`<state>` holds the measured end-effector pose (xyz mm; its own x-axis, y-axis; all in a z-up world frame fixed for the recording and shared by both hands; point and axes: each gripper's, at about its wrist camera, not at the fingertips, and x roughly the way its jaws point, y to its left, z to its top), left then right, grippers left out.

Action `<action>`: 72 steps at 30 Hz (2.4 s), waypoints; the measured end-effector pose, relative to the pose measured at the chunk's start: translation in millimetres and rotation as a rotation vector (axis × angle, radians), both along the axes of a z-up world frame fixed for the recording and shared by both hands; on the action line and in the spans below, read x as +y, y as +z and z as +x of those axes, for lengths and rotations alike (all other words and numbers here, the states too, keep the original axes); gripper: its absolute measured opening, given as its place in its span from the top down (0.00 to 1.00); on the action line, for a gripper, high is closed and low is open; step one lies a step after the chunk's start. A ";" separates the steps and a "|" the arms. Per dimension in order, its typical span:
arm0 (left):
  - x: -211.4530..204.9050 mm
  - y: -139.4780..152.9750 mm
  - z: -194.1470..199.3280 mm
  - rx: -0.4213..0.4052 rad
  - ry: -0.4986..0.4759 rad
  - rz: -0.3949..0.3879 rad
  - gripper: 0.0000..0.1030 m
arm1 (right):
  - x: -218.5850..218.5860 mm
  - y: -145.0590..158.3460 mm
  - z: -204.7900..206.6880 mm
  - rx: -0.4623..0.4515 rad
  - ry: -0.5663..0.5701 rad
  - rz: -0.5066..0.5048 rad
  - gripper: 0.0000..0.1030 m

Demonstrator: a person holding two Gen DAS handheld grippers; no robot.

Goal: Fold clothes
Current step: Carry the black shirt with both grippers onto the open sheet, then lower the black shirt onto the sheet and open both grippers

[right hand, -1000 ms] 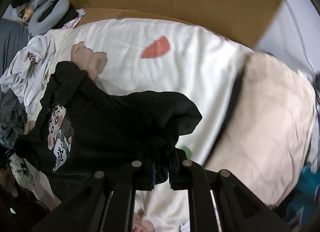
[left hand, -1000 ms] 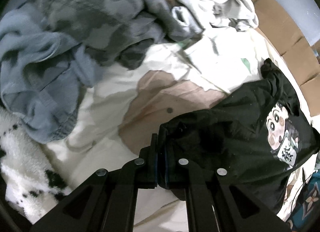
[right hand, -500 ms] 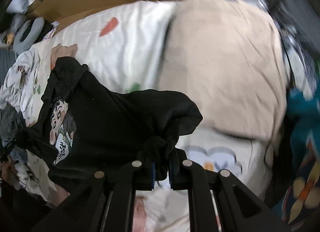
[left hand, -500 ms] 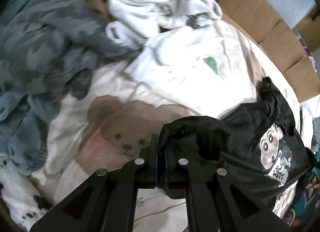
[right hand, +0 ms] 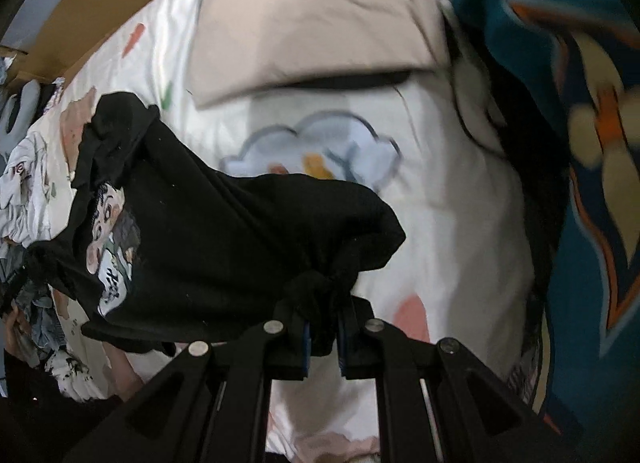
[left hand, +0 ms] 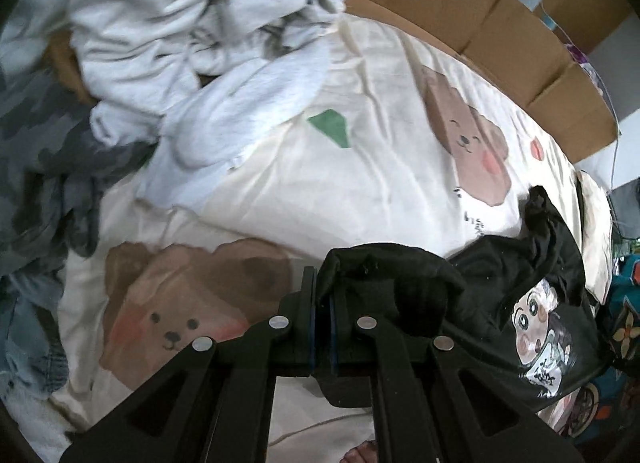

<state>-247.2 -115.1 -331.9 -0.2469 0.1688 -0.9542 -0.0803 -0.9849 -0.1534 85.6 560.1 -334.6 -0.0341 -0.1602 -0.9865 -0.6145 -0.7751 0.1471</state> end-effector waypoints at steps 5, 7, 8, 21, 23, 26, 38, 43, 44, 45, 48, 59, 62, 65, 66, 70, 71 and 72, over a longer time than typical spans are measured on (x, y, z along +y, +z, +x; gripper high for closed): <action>15.7 -2.9 -5.2 -0.006 -0.034 0.012 0.96 | -3.6 -14.1 37.1 -0.063 -0.052 -0.023 0.92; 21.5 -5.8 -6.8 -0.011 -0.043 0.019 0.96 | -6.4 -23.0 53.7 -0.091 -0.069 -0.035 0.92; 23.7 -7.3 -7.5 -0.014 -0.047 0.022 0.96 | -7.2 -26.9 60.2 -0.101 -0.079 -0.039 0.92; 24.2 -21.8 -8.8 -0.111 -0.061 0.040 0.95 | -18.8 -27.9 59.0 -0.095 -0.060 -0.052 0.70; 26.1 -16.9 -5.8 -0.113 -0.072 0.039 0.93 | -19.3 -18.2 50.7 -0.068 -0.045 -0.041 0.62; 27.5 -10.5 0.0 -0.114 -0.071 0.019 0.85 | -19.8 -5.9 38.1 -0.028 -0.031 -0.030 0.59; 42.8 -0.7 15.0 -0.066 -0.072 0.102 0.45 | -48.2 1.8 -37.8 0.132 0.085 -0.019 0.58; 67.4 -13.6 12.3 -0.068 -0.089 0.133 0.45 | -64.1 4.7 -72.6 0.200 0.163 -0.011 0.58; 72.4 -18.1 11.6 -0.071 -0.091 0.136 0.45 | -68.1 3.8 -78.5 0.212 0.178 -0.010 0.58; 77.4 -22.5 10.9 -0.074 -0.094 0.140 0.45 | -72.5 2.2 -84.7 0.225 0.194 -0.008 0.58; 89.5 -37.4 9.2 -0.085 -0.093 0.139 0.45 | -84.4 -5.9 -100.9 0.258 0.240 -0.003 0.58; 95.7 -93.2 13.0 -0.163 -0.041 0.118 0.45 | -133.6 -23.6 -158.0 0.306 0.482 0.016 0.45; 94.0 -98.7 10.2 -0.155 -0.024 0.114 0.45 | -142.7 -31.6 -165.8 0.304 0.524 0.019 0.45; 94.5 -103.6 7.6 -0.152 -0.023 0.111 0.45 | -152.9 -43.4 -170.5 0.285 0.578 0.031 0.45; 94.4 -105.3 7.3 -0.151 -0.024 0.110 0.45 | -155.5 -47.8 -170.7 0.277 0.593 0.033 0.45; 91.8 -109.8 7.8 -0.142 -0.017 0.113 0.45 | -159.8 -64.9 -167.5 0.236 0.624 0.049 0.40; 91.2 -109.8 8.4 -0.138 -0.016 0.112 0.45 | -160.9 -69.0 -166.6 0.225 0.632 0.052 0.40; 90.9 -109.4 9.3 -0.133 -0.014 0.106 0.46 | -162.9 -73.3 -165.3 0.214 0.644 0.055 0.39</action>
<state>-237.9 -24.3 -441.3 -0.1163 0.2728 -0.9550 -0.0661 -0.9615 -0.2666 -79.7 397.2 -407.9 -0.1441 -0.1640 -0.9759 0.0107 -0.9864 0.1641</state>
